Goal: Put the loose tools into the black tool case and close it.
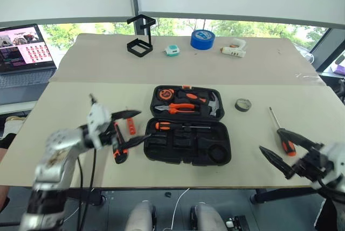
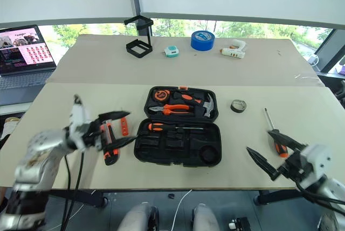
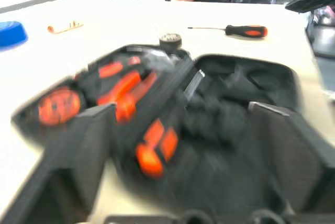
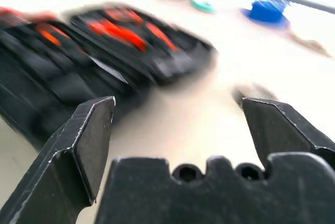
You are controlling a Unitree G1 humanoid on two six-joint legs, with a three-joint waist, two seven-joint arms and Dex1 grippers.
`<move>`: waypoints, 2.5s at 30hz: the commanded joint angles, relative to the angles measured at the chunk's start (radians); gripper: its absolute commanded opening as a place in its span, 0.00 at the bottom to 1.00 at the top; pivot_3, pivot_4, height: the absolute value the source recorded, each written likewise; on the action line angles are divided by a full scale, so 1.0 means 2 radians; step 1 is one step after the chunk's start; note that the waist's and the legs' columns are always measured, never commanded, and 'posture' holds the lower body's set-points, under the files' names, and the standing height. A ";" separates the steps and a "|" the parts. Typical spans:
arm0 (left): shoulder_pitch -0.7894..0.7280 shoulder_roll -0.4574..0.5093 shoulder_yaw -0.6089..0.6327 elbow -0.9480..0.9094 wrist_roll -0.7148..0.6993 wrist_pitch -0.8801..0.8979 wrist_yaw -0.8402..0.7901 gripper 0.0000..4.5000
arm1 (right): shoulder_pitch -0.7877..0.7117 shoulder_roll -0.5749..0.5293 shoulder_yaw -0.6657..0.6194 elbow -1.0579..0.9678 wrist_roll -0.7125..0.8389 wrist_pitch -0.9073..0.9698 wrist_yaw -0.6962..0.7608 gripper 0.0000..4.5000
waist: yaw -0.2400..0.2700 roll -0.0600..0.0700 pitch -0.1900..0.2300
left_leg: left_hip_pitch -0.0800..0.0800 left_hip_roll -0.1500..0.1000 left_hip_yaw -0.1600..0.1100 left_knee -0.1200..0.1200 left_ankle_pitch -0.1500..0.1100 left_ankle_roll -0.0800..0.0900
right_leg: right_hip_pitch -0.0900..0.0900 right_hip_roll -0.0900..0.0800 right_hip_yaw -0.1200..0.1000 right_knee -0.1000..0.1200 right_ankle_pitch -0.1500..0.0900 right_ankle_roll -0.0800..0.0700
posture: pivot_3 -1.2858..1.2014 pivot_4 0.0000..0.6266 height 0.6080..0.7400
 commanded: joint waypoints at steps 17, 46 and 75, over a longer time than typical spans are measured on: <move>0.130 0.038 0.085 -0.064 -0.072 -0.055 -0.029 1.00 | -0.030 -0.044 -0.039 0.024 -0.031 0.115 -0.133 1.00 | -0.005 0.003 -0.002 | 0.001 0.001 0.002 0.000 -0.002 -0.003 | -0.001 -0.001 0.002 0.000 -0.003 -0.006 | 0.52 0.24 1.00; 0.040 0.014 -0.040 -0.132 -0.078 -0.027 0.016 1.00 | -0.235 -0.132 0.056 0.245 -0.103 0.095 -0.081 0.23 | -0.003 0.003 -0.002 | 0.000 0.000 0.002 0.000 0.000 0.000 | -0.001 0.002 0.002 -0.001 0.000 -0.001 | 0.52 0.24 1.00; 0.141 0.022 0.055 -0.120 -0.059 -0.046 0.063 1.00 | -0.503 -0.078 0.431 0.125 -0.217 0.140 0.164 0.23 | -0.002 0.003 0.000 | -0.003 0.000 0.002 0.000 -0.001 0.000 | -0.005 0.000 0.001 0.000 0.000 -0.001 | 0.52 0.24 1.00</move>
